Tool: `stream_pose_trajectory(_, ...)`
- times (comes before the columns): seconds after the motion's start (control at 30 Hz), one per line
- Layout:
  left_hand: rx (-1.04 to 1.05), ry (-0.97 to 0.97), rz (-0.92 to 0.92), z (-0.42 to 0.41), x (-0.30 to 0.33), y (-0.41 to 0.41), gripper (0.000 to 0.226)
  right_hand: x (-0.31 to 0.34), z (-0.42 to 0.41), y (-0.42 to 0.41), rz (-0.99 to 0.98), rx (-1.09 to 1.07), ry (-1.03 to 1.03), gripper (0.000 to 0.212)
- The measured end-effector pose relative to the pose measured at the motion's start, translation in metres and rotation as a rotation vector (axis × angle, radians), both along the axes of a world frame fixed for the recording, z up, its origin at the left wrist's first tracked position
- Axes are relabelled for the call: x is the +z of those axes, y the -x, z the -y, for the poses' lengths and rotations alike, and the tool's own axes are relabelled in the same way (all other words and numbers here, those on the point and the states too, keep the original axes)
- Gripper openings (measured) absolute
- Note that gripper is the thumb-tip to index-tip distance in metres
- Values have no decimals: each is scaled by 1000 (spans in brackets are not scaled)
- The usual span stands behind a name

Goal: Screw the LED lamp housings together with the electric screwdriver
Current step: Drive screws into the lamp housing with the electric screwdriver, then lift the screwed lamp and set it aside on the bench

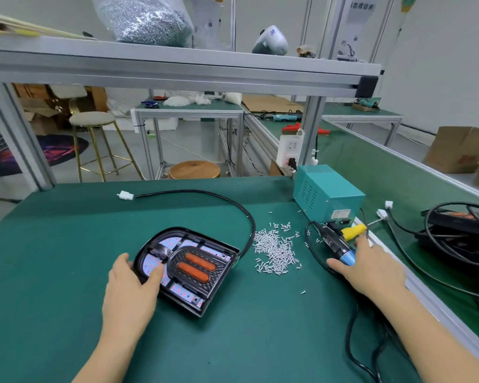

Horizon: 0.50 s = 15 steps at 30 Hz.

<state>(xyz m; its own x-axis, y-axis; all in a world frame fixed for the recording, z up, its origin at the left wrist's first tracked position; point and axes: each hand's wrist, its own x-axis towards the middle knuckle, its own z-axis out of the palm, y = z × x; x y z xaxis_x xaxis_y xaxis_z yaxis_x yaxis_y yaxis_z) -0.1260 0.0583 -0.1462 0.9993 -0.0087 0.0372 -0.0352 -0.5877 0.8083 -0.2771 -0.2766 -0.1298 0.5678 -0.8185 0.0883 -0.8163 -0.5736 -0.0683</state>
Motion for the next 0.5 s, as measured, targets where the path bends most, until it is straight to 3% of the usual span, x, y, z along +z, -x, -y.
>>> stream_pose_trajectory(0.1,-15,40,-39,1,-1,-1,75,13,-12,-12,-89,1,136,74)
stream_pose_trajectory(0.17,-15,56,-55,1,-1,-1,78,23,-29,-27,70,126,128,67)
stream_pose_trajectory(0.27,-4,66,-46,0,-2,-1,79,29,-70,-56,316,445,-133,62)
stream_pose_trajectory(0.33,-6,66,-44,0,-3,-1,80,27,-98,-81,325,582,-333,59)
stream_pose_trajectory(0.4,-7,60,-41,0,-3,-3,80,25,-111,-108,296,580,-447,47)
stream_pose_trajectory(0.5,7,45,-28,2,-3,-3,77,21,-102,-145,230,436,-312,29)
